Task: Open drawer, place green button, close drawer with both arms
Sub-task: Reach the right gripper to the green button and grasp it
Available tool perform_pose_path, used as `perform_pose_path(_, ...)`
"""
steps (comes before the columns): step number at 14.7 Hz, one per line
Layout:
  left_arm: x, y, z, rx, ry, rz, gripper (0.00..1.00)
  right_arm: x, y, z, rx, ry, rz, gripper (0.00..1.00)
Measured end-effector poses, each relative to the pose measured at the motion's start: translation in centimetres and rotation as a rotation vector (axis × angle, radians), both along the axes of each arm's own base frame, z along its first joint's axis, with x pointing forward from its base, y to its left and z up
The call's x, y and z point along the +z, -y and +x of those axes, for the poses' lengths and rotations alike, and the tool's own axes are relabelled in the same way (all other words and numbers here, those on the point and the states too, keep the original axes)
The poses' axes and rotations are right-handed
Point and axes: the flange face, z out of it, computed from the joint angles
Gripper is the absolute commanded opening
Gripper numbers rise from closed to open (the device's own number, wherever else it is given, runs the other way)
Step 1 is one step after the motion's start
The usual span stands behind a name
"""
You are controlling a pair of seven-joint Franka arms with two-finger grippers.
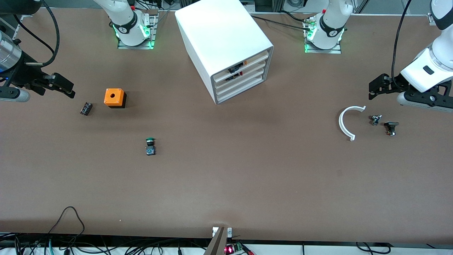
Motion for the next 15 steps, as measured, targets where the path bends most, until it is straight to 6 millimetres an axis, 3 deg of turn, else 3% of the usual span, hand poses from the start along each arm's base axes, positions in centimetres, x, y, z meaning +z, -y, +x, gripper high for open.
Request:
perform_pose_path(5,0.0,0.0,0.0,0.000,0.000,0.000,1.00,1.2,0.1,0.2,0.013,0.027,-0.059,1.00)
perform_pose_path(9,0.0,0.0,0.0,-0.001,-0.001,0.000,1.00,1.0,-2.9,0.6,0.060,0.025,-0.059,1.00)
perform_pose_path(12,-0.2,0.1,-0.2,-0.002,-0.018,0.001,1.00,-1.9,-5.9,2.0,0.097,0.002,-0.021,1.00)
perform_pose_path(15,-0.4,0.6,-0.4,-0.009,-0.041,-0.003,1.00,-7.1,-8.0,4.4,0.113,-0.031,0.029,1.00)
